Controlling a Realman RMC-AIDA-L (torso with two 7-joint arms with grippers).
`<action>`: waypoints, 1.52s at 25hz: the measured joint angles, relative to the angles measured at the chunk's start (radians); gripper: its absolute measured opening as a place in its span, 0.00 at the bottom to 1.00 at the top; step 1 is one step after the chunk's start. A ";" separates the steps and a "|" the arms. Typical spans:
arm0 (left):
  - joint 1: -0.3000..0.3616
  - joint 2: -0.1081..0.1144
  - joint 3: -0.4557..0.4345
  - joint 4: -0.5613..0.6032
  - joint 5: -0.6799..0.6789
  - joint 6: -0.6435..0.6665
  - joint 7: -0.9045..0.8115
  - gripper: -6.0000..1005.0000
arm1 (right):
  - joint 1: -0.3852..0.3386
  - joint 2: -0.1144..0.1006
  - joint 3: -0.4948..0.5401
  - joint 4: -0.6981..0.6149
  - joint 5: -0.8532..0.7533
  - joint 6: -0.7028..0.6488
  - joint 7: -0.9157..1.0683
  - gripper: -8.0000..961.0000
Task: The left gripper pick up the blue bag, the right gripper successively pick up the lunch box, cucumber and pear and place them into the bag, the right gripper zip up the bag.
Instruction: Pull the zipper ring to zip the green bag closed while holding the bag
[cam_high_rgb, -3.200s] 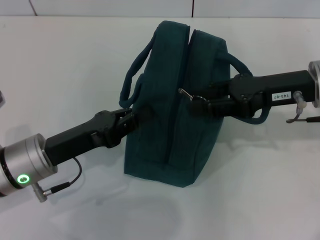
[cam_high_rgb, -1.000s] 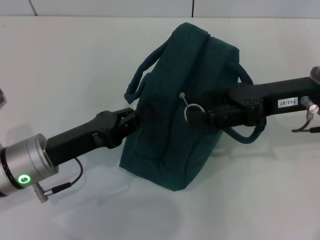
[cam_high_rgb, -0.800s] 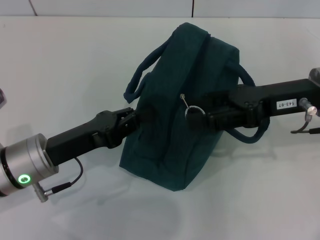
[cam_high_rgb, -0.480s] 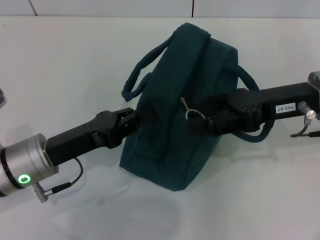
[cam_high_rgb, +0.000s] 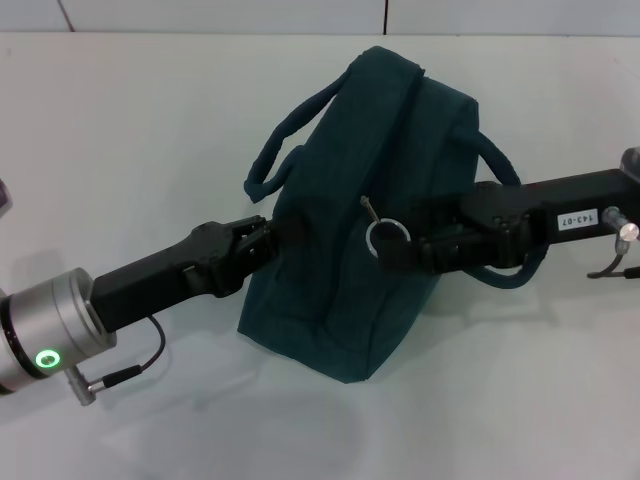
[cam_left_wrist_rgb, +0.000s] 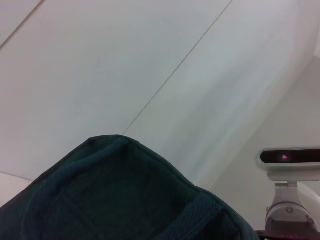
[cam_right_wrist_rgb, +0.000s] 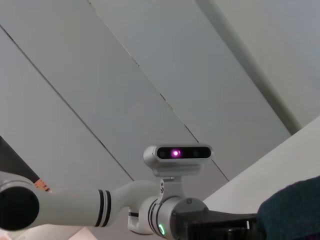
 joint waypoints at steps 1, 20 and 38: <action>0.000 0.000 0.000 0.000 0.000 0.000 0.000 0.05 | 0.000 0.000 0.002 0.000 0.001 -0.001 0.007 0.69; -0.003 0.000 -0.002 -0.002 0.000 0.000 0.000 0.05 | 0.006 0.001 -0.001 0.009 -0.001 0.006 0.049 0.65; -0.003 0.000 0.002 -0.002 0.000 -0.002 0.000 0.05 | 0.011 0.002 -0.001 0.023 -0.001 0.027 0.061 0.35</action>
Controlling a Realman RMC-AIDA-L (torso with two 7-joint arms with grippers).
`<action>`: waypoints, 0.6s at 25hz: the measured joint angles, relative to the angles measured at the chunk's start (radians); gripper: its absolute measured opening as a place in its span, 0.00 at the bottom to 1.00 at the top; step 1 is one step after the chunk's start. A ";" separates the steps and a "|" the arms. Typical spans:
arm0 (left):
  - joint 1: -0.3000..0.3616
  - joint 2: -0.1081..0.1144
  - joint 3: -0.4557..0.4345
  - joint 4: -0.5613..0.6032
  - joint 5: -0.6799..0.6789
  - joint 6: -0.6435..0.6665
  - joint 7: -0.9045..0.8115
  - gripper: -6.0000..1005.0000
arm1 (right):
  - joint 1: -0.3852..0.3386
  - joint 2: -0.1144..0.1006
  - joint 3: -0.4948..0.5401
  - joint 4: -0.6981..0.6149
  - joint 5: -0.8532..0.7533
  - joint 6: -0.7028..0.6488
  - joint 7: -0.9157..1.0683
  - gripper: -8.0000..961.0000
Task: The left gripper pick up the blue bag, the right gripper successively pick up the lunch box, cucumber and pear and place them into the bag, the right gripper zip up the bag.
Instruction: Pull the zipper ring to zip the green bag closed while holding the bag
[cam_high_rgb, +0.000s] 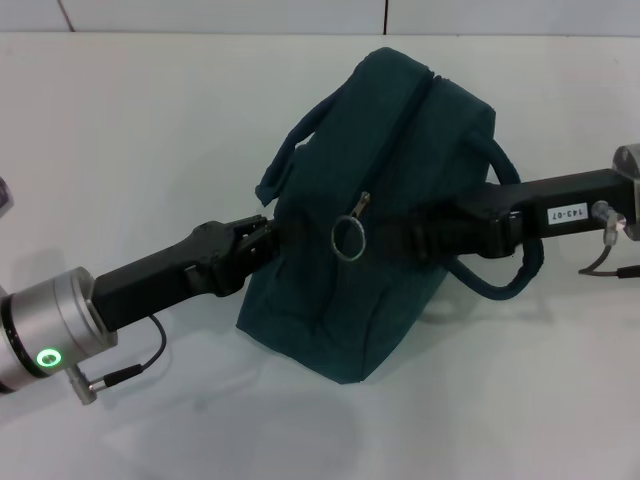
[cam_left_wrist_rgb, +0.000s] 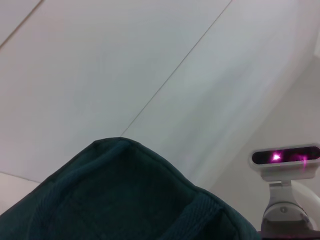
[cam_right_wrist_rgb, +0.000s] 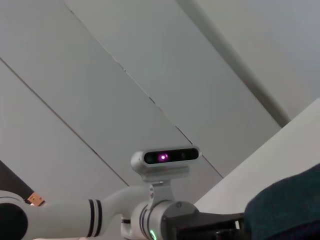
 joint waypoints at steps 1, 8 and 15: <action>0.000 0.000 0.000 0.000 0.000 0.000 0.000 0.05 | 0.001 0.000 -0.002 0.004 0.000 0.004 0.000 0.35; 0.000 0.000 0.001 0.000 0.000 0.002 0.000 0.05 | 0.001 -0.003 -0.034 0.003 -0.023 0.044 -0.005 0.35; 0.000 0.000 -0.001 0.000 0.001 0.011 0.000 0.05 | -0.020 -0.003 -0.028 -0.029 -0.065 0.067 -0.033 0.35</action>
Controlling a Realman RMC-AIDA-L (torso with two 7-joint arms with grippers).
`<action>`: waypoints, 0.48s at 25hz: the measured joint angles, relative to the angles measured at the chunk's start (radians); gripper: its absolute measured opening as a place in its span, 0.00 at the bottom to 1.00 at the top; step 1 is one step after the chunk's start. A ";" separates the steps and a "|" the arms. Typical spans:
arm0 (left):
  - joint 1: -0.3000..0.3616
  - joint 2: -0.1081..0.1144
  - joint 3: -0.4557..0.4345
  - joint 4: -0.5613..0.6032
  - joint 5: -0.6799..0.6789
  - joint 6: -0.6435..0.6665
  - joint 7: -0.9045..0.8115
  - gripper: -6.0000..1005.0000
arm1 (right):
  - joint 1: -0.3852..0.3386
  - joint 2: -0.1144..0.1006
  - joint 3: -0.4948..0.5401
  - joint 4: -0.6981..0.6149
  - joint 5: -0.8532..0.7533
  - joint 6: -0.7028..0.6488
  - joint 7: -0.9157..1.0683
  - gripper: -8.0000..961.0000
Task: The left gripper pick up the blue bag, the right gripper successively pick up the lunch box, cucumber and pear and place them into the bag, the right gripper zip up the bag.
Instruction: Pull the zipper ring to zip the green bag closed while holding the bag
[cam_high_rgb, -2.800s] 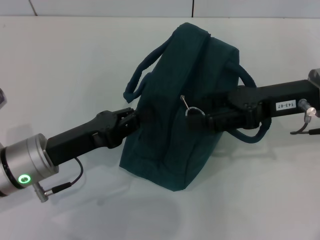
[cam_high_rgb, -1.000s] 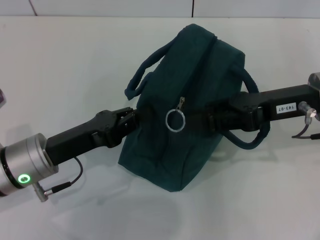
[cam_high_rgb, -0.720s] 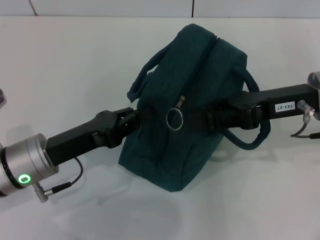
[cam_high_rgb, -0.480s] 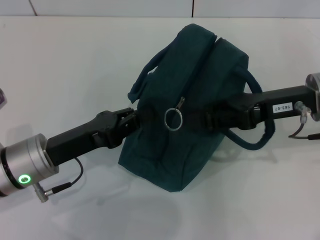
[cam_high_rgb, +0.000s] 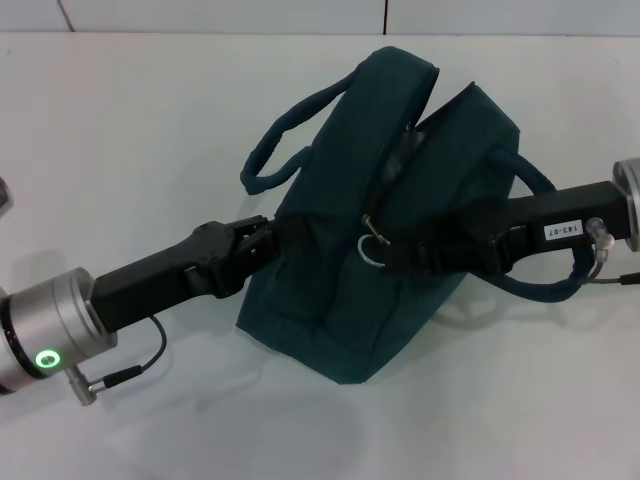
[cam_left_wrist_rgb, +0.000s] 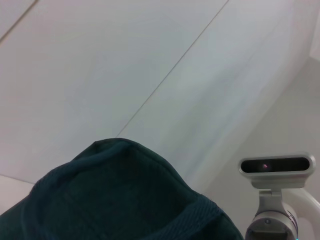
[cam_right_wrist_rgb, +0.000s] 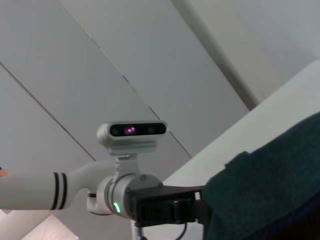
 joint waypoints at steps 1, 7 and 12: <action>0.000 0.000 -0.001 0.000 0.000 0.001 0.000 0.05 | -0.001 0.001 0.001 -0.004 0.003 -0.005 -0.002 0.35; -0.011 0.000 -0.002 0.000 0.000 0.002 0.000 0.05 | 0.001 0.003 0.001 -0.006 0.011 -0.010 0.000 0.36; -0.013 0.000 -0.003 0.000 0.000 0.003 0.000 0.05 | 0.014 0.004 0.006 0.002 0.036 -0.006 -0.001 0.36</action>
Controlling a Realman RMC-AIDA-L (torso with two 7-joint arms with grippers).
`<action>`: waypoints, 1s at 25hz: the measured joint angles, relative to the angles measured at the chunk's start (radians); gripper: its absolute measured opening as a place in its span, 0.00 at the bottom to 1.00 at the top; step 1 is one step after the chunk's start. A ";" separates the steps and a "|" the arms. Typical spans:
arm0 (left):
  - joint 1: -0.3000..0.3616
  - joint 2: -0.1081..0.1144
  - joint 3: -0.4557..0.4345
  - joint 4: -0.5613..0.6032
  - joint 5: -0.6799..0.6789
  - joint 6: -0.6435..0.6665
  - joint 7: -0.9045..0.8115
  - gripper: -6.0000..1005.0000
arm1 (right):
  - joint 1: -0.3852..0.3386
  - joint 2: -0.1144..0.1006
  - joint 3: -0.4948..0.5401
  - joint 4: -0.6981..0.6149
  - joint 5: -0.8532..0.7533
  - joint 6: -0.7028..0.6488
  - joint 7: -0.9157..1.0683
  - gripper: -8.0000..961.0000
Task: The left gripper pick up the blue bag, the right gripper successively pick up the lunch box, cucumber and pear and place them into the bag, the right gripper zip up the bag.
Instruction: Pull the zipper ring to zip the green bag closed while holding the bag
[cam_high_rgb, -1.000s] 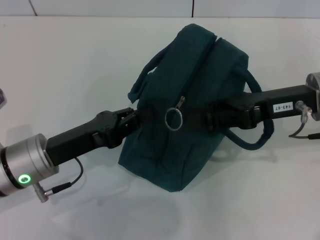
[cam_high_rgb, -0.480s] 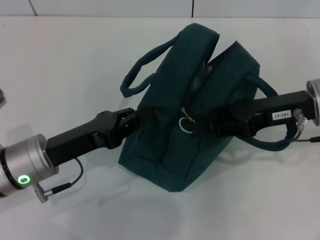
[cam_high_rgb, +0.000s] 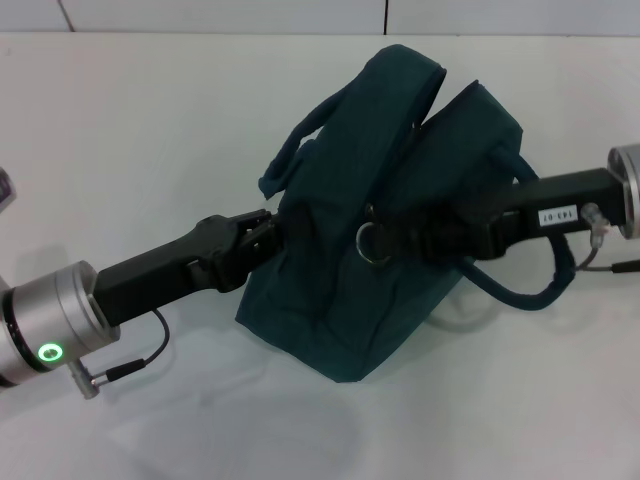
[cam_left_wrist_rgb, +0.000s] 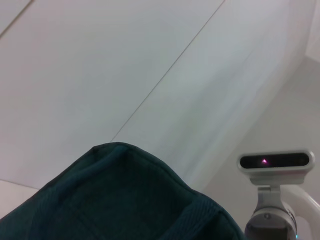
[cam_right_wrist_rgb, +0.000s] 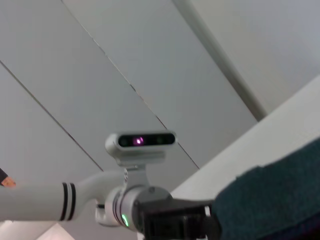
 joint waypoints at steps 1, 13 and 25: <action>0.000 0.000 0.000 0.000 0.000 0.000 0.000 0.05 | 0.002 0.000 0.000 0.000 0.008 -0.001 0.000 0.36; -0.003 0.000 0.000 0.000 0.000 0.000 0.000 0.05 | 0.048 0.003 -0.017 0.053 0.028 -0.003 0.004 0.36; -0.003 -0.001 0.001 0.000 0.000 0.000 0.000 0.05 | 0.043 -0.022 -0.016 0.040 0.012 -0.054 0.010 0.38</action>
